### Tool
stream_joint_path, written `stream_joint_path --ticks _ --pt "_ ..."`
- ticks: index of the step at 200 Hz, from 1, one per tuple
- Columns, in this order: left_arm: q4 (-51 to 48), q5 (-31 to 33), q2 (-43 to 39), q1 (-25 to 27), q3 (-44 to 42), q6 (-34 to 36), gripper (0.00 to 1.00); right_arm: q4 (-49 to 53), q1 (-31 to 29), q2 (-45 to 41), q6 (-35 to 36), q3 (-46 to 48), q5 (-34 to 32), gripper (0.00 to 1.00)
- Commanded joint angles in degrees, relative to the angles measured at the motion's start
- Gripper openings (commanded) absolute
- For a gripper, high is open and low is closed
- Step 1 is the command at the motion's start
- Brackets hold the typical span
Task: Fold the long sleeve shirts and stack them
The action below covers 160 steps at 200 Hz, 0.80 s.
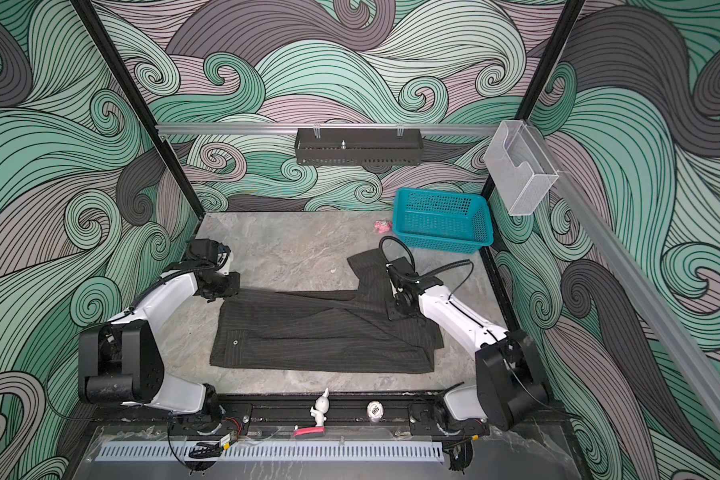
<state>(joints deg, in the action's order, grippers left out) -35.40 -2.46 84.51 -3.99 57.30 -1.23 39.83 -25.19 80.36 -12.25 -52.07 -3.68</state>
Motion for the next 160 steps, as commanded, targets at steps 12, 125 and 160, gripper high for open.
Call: stream_joint_path --ticks 12,125,160 --pt "-3.96 6.14 -2.24 0.08 -0.66 -3.12 0.2 1.88 -0.25 -0.95 -1.0 1.66 -1.42 0.0" --pt "-5.5 -13.55 0.52 5.41 4.83 -22.92 0.23 4.5 -0.29 0.77 -4.14 -7.68 1.01 0.56" --pt "-5.95 -16.2 10.26 7.42 0.85 -27.03 0.21 0.74 -0.21 9.51 -6.62 -8.56 5.02 0.51"
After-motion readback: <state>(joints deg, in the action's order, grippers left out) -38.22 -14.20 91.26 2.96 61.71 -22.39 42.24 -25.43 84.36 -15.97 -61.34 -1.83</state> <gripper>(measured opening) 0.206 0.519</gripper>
